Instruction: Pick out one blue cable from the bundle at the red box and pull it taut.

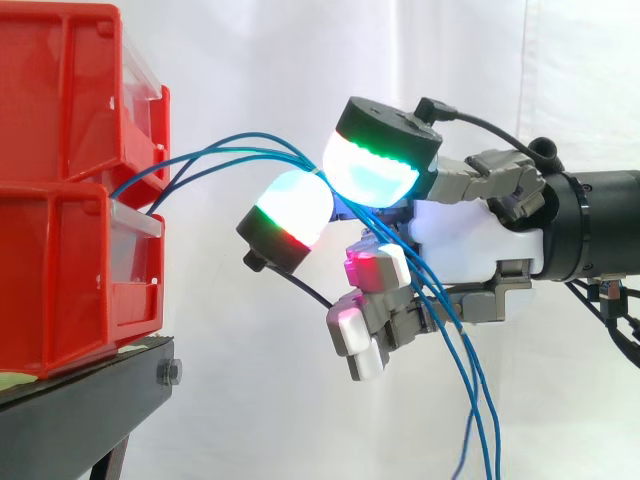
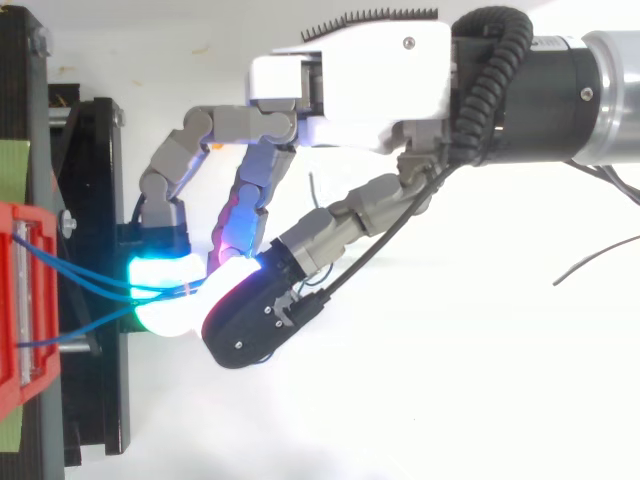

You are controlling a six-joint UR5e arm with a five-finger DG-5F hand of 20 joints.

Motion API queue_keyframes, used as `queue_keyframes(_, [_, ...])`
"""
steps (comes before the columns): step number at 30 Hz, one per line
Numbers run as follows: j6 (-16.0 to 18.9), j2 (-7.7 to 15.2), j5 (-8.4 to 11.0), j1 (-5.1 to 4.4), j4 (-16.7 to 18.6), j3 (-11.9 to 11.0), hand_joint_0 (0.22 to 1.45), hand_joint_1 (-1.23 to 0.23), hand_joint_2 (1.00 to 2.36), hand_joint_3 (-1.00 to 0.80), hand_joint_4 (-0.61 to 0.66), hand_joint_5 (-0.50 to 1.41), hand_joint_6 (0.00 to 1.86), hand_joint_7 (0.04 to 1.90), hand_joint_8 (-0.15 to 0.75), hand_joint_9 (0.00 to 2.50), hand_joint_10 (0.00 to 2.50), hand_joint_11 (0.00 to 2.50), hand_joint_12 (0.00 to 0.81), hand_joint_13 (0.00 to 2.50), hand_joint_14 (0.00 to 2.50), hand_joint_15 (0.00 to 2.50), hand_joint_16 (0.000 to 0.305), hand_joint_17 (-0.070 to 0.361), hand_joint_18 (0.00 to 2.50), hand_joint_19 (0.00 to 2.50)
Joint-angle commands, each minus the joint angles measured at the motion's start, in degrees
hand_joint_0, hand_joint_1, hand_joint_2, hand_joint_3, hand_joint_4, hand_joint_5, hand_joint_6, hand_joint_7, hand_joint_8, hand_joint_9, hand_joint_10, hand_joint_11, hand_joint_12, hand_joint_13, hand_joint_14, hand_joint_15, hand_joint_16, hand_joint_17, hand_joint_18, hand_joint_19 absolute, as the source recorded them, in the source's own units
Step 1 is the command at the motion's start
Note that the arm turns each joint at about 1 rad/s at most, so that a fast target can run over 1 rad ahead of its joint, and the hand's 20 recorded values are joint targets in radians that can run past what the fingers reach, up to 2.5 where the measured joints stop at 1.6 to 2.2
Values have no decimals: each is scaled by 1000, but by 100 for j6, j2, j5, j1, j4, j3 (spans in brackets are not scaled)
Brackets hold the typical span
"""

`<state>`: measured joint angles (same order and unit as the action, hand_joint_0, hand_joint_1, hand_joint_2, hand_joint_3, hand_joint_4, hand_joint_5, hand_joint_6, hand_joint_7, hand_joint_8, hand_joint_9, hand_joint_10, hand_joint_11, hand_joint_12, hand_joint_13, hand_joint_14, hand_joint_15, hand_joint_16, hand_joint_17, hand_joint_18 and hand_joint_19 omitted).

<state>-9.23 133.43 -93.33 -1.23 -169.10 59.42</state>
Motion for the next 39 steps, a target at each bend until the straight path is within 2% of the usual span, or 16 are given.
queue_keyframes(1, [0,-1,-1,0,0,0,689,-824,1023,-271,-76,-94,967,791,233,1236,27,736,292,1043,19,473,34,76,821,560])
queue_keyframes(5, [0,7,-1,0,26,0,727,-829,1017,-336,-116,-95,973,802,240,1255,27,735,291,1053,20,473,33,75,825,556])
queue_keyframes(6, [0,-1,-1,8,26,0,720,-827,1007,-429,-120,-95,978,763,240,1263,29,750,288,1056,19,474,33,75,829,549])
queue_keyframes(7, [0,-1,-1,8,26,0,695,-823,1000,-500,-112,-95,976,760,237,1266,29,750,291,1055,19,481,33,75,828,557])
queue_keyframes(11, [0,-1,-1,8,0,0,585,-792,1000,-500,-68,-93,966,719,235,1277,28,741,292,1047,21,482,34,76,822,561])
queue_keyframes(14, [0,-1,-1,26,0,0,504,-736,1000,-500,-18,-86,956,649,242,1286,26,723,311,1050,19,472,37,83,832,547])
queue_keyframes(16, [0,-1,-1,26,0,0,459,-652,1000,-500,7,-85,934,677,251,1268,23,692,333,1046,18,449,41,91,853,538])
queue_keyframes(20, [0,-1,-1,35,-9,0,458,-552,1000,-500,12,-88,925,678,245,1265,24,693,335,1036,18,442,41,93,851,548])
queue_keyframes(22, [0,-1,-1,35,-9,0,529,-488,1000,-500,-17,-91,923,722,227,1257,28,712,311,1013,17,456,36,82,805,579])
queue_keyframes(24, [9,-1,-9,35,-18,0,566,-524,1000,-500,-37,-87,927,734,226,1262,28,720,304,1003,18,464,35,78,782,582])
queue_keyframes(31, [9,-1,-18,35,-18,0,573,-627,1020,-285,-50,-74,930,781,233,1287,29,722,310,1009,18,473,36,80,774,590])
queue_keyframes(39, [9,-1,-18,35,-18,0,577,-671,1024,-201,-57,-81,942,748,232,1239,28,724,312,998,19,477,36,82,765,581])
